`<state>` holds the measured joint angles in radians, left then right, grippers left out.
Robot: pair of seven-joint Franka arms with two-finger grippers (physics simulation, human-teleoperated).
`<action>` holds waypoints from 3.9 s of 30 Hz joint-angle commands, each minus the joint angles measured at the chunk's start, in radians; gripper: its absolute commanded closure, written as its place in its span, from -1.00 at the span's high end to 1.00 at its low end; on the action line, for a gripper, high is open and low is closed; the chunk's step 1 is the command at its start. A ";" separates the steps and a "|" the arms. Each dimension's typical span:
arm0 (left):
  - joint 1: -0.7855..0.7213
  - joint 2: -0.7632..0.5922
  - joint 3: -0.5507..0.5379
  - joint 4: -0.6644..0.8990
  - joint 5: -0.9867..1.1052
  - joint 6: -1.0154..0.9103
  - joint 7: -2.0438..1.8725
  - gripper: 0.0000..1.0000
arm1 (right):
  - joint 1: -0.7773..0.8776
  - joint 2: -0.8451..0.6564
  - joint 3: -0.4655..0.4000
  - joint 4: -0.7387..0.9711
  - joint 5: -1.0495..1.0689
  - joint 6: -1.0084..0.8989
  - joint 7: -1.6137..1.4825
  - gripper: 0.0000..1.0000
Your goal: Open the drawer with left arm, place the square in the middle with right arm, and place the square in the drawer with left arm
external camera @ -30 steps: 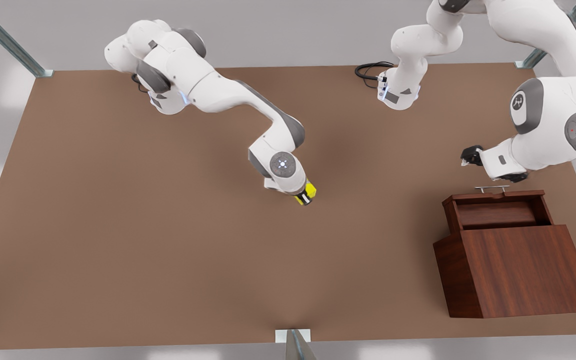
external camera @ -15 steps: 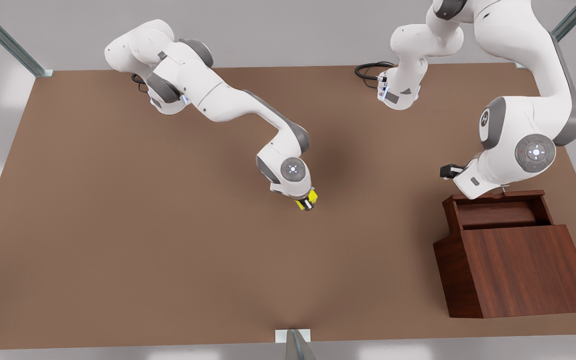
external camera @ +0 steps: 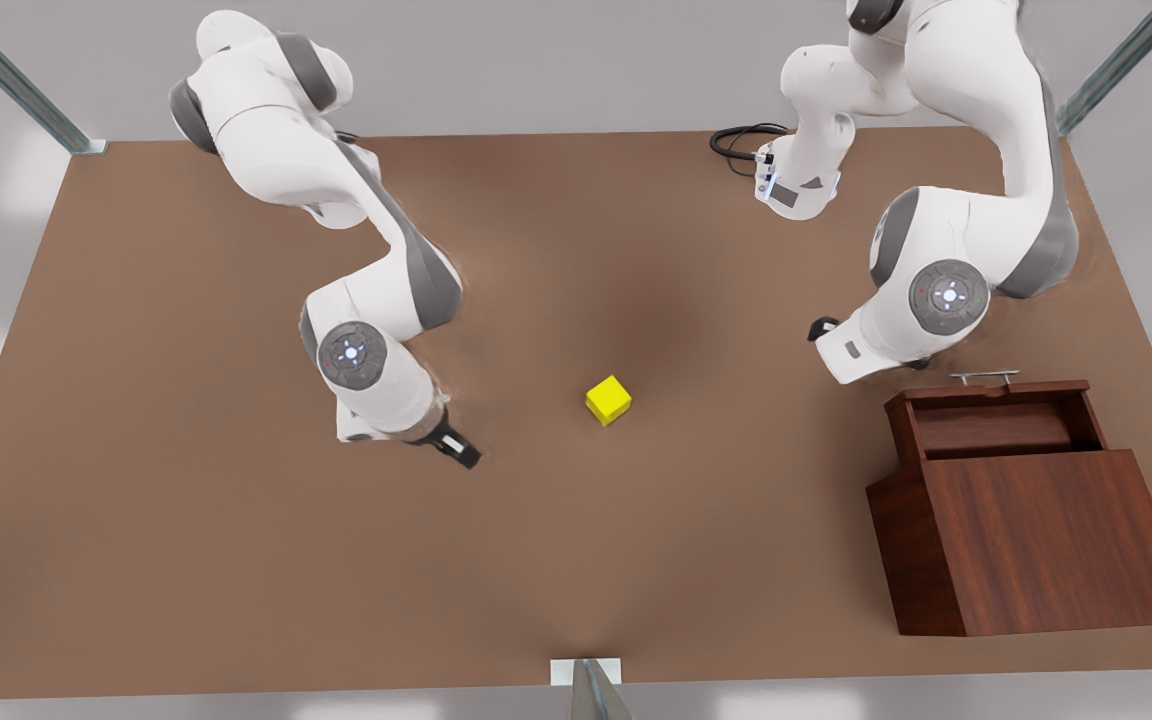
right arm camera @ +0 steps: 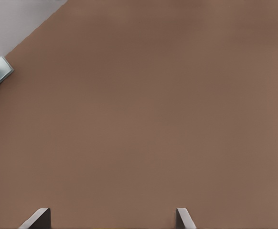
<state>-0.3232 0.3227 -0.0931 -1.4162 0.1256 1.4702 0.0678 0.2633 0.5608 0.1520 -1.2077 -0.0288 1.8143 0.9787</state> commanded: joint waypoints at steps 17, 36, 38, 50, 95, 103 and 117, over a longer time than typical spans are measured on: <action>-0.295 0.346 -0.074 -0.013 -0.044 0.594 -0.034 1.00 | -0.228 -0.318 -0.002 -0.289 0.067 -0.070 -0.818 1.00; -0.278 0.417 -0.068 -0.164 -0.034 0.840 0.004 1.00 | -0.228 -0.317 0.000 -0.280 0.069 -0.072 -0.819 1.00; -0.272 0.430 -0.066 -0.164 -0.034 0.854 0.004 1.00 | -0.228 -0.317 0.000 -0.280 0.069 -0.072 -0.819 1.00; -0.275 0.480 -0.066 -0.165 -0.034 0.897 -0.009 0.45 | -0.228 -0.311 0.000 -0.280 0.069 -0.072 -0.819 1.00; 0.547 -0.048 0.052 -0.242 -0.064 0.377 -0.079 0.33 | -0.242 -0.311 -0.002 -0.280 0.070 -0.084 -0.831 1.00; 0.632 0.032 0.052 -0.256 -0.046 0.482 0.082 0.33 | -0.242 -0.311 -0.002 -0.282 0.070 -0.073 -0.825 1.00; 0.671 0.068 0.055 -0.244 -0.020 0.573 0.106 1.00 | -0.253 -0.311 -0.002 -0.280 0.070 -0.081 -0.831 1.00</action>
<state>0.3482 0.3912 -0.0383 -1.6598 0.1073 2.0433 0.1734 0.0104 0.2510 0.1503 -1.4880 0.0414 1.7355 0.1487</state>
